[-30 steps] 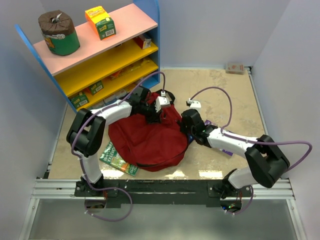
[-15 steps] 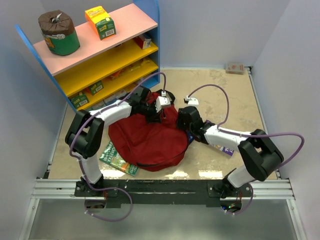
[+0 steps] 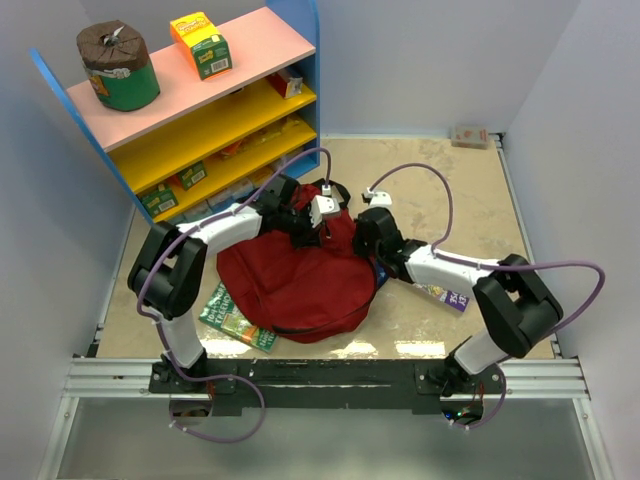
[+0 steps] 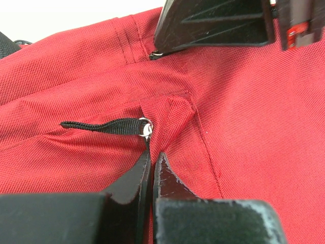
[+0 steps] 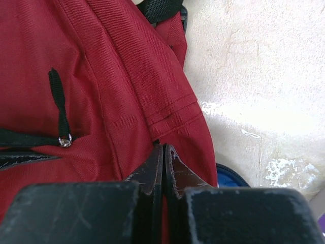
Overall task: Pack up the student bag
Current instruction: Unzip the student bag at the center of the board.
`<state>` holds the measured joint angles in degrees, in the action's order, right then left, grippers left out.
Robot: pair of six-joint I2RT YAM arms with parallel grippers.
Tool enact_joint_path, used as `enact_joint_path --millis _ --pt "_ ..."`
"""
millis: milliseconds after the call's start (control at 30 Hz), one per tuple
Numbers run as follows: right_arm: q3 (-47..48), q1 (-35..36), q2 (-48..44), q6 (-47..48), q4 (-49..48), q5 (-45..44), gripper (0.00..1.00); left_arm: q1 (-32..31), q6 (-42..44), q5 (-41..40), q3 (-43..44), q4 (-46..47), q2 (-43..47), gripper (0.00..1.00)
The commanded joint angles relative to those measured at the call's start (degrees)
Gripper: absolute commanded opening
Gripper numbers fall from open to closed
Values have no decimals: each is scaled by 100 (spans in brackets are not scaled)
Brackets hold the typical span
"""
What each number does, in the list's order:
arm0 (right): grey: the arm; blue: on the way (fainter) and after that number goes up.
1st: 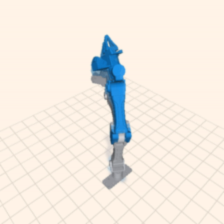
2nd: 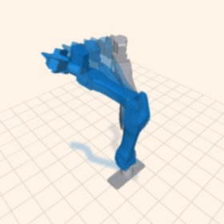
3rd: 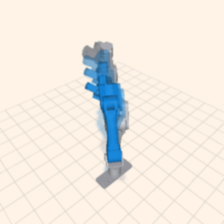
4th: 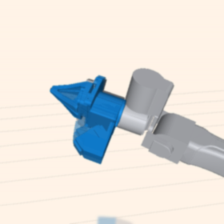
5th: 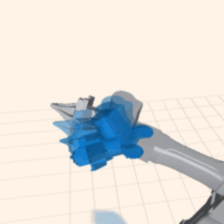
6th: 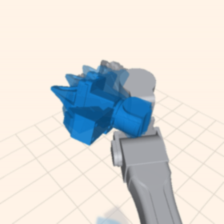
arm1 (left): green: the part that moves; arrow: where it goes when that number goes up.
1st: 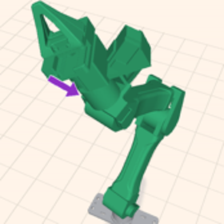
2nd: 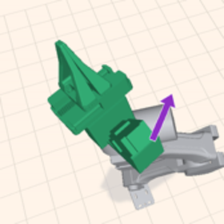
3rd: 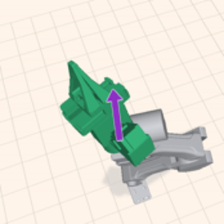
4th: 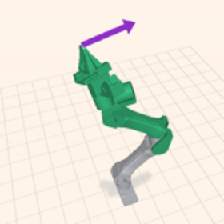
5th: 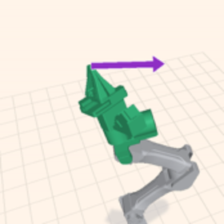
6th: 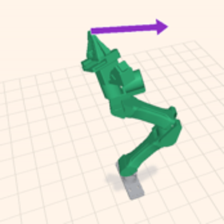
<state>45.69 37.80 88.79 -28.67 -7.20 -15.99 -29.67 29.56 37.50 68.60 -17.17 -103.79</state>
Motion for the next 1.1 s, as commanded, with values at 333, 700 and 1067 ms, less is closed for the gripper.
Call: enact_joint_path --millis 333,700,1067 --pt "-51 -10 -1416 -95 614 -923 0 -39 -161 -67 -127 302 386 0" --pt "-517 -18 -1918 -429 817 -889 0 -83 -197 415 1128 -189 430 52" --pt "-543 -18 -2155 -552 975 -853 0 -452 1411 1542 3640 -2192 -1923 71"
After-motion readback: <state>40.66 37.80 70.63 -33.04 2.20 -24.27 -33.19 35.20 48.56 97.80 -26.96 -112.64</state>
